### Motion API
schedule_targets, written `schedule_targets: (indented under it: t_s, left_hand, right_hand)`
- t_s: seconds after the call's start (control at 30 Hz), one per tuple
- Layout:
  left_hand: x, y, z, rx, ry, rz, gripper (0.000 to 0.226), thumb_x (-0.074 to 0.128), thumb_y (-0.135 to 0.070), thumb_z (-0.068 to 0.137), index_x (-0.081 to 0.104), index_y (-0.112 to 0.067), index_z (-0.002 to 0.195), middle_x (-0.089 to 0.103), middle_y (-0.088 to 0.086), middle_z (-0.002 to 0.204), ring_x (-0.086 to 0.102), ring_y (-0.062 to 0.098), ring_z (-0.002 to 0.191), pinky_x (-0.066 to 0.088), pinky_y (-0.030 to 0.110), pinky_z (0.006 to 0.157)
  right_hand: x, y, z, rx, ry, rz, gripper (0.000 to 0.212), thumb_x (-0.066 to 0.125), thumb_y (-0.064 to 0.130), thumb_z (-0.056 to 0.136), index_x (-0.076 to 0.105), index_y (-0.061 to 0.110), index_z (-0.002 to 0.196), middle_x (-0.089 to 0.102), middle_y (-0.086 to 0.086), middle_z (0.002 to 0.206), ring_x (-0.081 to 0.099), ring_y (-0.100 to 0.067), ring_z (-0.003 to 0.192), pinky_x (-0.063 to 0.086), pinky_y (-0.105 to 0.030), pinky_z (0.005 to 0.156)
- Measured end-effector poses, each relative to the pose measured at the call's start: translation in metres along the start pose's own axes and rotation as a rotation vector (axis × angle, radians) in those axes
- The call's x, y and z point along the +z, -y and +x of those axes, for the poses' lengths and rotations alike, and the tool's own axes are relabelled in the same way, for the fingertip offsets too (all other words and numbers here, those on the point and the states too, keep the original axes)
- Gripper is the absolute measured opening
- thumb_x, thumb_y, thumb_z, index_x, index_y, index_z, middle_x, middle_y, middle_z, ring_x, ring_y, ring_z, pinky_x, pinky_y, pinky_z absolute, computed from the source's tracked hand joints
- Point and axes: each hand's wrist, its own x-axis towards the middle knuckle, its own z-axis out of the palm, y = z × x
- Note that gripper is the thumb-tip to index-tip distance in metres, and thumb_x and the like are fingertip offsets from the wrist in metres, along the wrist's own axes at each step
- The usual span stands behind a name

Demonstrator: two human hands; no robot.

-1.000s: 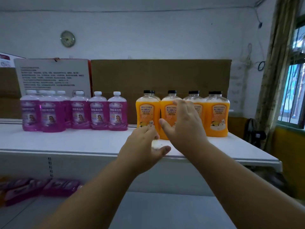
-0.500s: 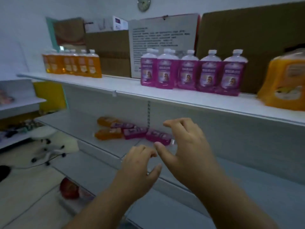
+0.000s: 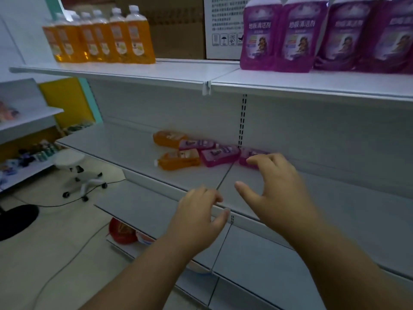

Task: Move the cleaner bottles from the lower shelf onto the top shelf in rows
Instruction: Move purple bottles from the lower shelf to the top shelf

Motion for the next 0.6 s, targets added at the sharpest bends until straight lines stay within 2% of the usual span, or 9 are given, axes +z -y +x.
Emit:
schedule_targets:
  t_s: [0.1,0.27,0.47,0.53,0.6]
  left_hand:
    - [0.018,0.016,0.037,0.006,0.049,-0.002,0.03,0.057,-0.047,0.093,0.06,-0.025,0.114,0.056,-0.01,0.104,0.049,0.012,0.104,0.042,0.03,0.089]
    - [0.031,0.051,0.092,0.036,0.113,0.039,0.035,0.058,-0.045,0.093,0.064,-0.02,0.116,0.063,0.0,0.106,0.055,0.019,0.099,0.047,0.037,0.085]
    - [0.065,0.099,0.178,0.069,0.122,0.069,0.02,0.049,-0.031,0.097,0.061,-0.015,0.101,0.064,0.008,0.097,0.06,0.03,0.089,0.046,0.037,0.071]
    - [0.078,0.112,0.213,0.111,0.068,0.162,0.022,0.049,-0.024,0.096,0.062,-0.009,0.104,0.067,0.016,0.098,0.064,0.037,0.09,0.049,0.042,0.074]
    - [0.092,0.12,0.243,0.087,0.099,0.3,0.029,0.049,-0.03,0.096,0.061,-0.008,0.11,0.066,0.019,0.107,0.062,0.037,0.1,0.047,0.044,0.084]
  right_hand:
    - [0.017,-0.015,0.032,0.064,0.019,-0.008,0.057,0.065,0.052,0.084,0.052,0.025,0.133,0.05,-0.002,0.123,0.051,-0.023,0.113,0.046,-0.041,0.094]
    - [0.04,-0.028,0.077,0.134,0.017,0.013,0.05,0.07,0.043,0.083,0.059,0.023,0.126,0.053,-0.006,0.118,0.054,-0.025,0.108,0.047,-0.037,0.089]
    - [0.068,-0.036,0.103,0.285,-0.04,-0.03,0.039,0.065,0.044,0.085,0.06,0.023,0.118,0.052,-0.001,0.113,0.053,-0.025,0.104,0.047,-0.04,0.087]
    - [0.079,-0.037,0.106,0.37,-0.063,-0.065,0.04,0.065,0.044,0.086,0.059,0.024,0.12,0.051,-0.001,0.115,0.052,-0.024,0.104,0.046,-0.037,0.085]
    - [0.089,-0.036,0.105,0.452,-0.079,-0.115,0.044,0.064,0.044,0.087,0.057,0.025,0.125,0.05,-0.002,0.119,0.05,-0.025,0.107,0.041,-0.033,0.085]
